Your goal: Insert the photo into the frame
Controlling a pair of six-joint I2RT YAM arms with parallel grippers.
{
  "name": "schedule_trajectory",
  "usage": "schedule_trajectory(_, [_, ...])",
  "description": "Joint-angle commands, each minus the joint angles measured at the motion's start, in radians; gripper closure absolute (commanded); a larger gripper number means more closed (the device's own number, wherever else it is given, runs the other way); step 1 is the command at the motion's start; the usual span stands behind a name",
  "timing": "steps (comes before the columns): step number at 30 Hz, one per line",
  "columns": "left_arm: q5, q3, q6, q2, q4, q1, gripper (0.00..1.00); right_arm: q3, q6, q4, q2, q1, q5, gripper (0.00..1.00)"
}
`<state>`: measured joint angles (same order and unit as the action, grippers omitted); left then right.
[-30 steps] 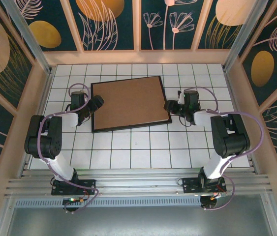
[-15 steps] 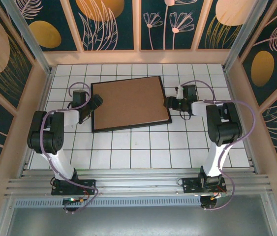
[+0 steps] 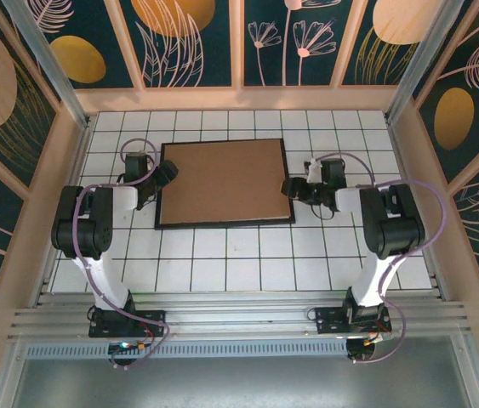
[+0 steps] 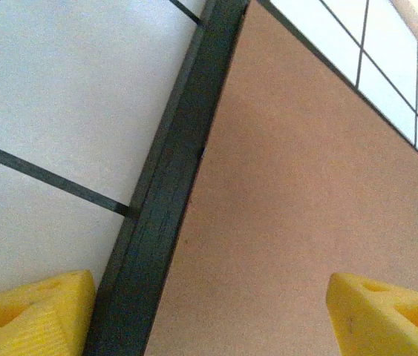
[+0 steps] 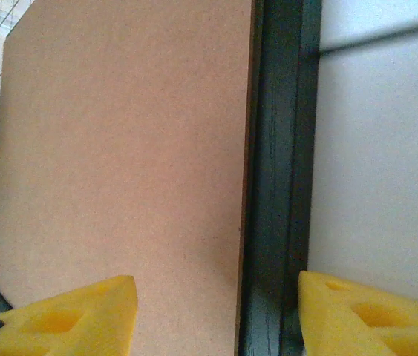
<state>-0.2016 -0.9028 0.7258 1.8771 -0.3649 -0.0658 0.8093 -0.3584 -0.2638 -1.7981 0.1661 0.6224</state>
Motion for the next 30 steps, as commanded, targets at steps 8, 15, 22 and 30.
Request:
schedule_trajectory(8, [-0.043,0.022,-0.002,-0.008,0.01,-0.017,0.18,0.139,0.058,0.133,0.057,0.018,-0.3,0.33])
schedule_trajectory(15, [-0.024,0.018,-0.006,-0.004,0.018,-0.017,0.18,0.357,0.102,0.179,-0.12,0.037,-0.304,0.3])
schedule_trajectory(22, [-0.032,0.012,-0.003,0.005,0.016,-0.017,0.18,0.448,0.106,0.202,-0.21,0.054,-0.267,0.34])
schedule_trajectory(30, [-0.033,0.012,-0.007,0.006,0.015,-0.017,0.18,0.457,0.111,0.21,-0.238,0.064,-0.248,0.37])
